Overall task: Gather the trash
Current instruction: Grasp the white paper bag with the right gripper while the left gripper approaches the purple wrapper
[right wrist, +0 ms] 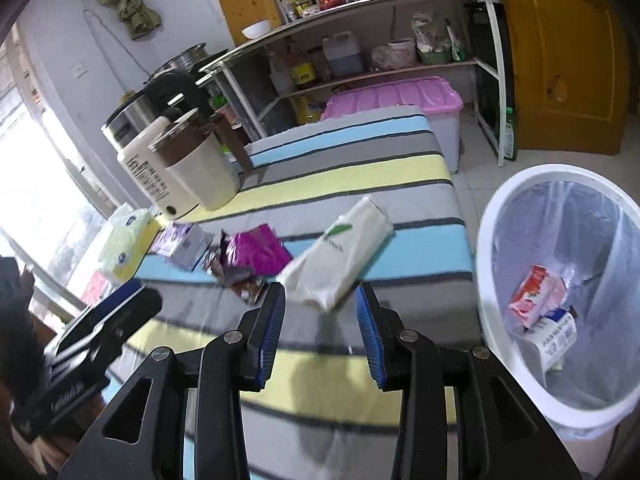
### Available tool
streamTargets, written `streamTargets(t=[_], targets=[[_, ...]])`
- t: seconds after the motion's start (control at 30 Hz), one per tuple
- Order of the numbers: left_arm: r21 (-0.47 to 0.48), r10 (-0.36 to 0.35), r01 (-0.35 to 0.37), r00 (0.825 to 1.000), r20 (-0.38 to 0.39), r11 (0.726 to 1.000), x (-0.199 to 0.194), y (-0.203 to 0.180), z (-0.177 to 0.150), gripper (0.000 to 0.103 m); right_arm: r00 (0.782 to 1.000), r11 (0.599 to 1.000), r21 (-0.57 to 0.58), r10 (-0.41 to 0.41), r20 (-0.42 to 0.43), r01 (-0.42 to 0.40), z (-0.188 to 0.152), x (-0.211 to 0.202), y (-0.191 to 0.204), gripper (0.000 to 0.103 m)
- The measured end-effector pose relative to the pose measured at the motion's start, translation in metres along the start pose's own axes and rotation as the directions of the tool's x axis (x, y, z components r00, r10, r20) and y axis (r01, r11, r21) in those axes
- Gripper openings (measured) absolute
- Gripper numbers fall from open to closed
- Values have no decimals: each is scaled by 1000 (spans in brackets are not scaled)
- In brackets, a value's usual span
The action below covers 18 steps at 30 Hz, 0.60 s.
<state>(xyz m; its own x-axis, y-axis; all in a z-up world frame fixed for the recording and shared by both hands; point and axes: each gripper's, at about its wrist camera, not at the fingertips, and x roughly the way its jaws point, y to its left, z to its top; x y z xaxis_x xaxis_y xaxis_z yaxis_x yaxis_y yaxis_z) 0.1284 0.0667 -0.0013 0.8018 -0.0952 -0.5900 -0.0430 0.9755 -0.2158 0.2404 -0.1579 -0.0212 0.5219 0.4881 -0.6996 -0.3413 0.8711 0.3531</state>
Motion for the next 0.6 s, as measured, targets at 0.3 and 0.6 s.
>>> streamTargets(t=[0.3,0.6], targets=[[-15,-11,11,1000,0,1000,13,8,9,67,998,995,83,-47,-30,49,20,36,-4,43],[-16,-51,51,998,-32,999,34,0,20,67,997,993,118,-12,-70,20,18,38,-16,48]])
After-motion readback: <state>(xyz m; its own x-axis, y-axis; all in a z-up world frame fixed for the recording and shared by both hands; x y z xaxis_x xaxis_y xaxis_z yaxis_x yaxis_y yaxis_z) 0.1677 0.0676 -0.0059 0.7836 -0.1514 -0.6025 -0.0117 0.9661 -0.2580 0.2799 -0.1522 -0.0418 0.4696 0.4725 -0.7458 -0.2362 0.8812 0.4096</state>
